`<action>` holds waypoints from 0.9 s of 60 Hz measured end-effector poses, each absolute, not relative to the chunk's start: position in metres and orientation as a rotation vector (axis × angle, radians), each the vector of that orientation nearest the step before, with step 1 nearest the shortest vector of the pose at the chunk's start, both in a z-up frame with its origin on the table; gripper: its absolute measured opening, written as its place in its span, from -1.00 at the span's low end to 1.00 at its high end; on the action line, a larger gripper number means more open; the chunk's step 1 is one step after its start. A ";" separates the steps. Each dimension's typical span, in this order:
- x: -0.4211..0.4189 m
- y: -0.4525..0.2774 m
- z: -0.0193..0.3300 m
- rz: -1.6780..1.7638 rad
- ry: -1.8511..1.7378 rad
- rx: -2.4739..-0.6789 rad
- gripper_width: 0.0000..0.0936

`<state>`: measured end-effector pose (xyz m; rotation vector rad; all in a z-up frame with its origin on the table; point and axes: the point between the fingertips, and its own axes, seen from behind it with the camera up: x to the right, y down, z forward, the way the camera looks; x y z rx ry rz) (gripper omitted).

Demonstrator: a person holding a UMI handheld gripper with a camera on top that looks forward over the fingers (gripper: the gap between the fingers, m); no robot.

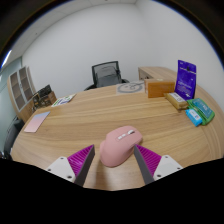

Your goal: Arrange mouse

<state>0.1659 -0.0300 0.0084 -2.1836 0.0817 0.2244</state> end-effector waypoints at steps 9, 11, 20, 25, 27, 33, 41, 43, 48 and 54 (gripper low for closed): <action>0.163 -0.003 0.002 0.235 0.032 -2.191 0.78; 0.162 0.003 0.002 0.244 0.025 -2.190 0.78; 0.150 0.025 0.000 0.265 -0.018 -2.192 0.78; 0.143 0.036 0.000 0.279 -0.038 -2.190 0.77; 0.139 0.039 -0.001 0.287 -0.043 -2.190 0.78; 0.130 0.047 0.000 0.314 -0.061 -2.195 0.77; 0.139 0.052 -0.006 0.224 -0.100 -2.195 0.22; 0.141 0.052 -0.006 0.202 -0.116 -2.186 0.19; 0.142 0.050 -0.006 0.162 -0.141 -2.176 0.07; 0.146 0.051 -0.009 0.134 -0.093 -2.200 -0.08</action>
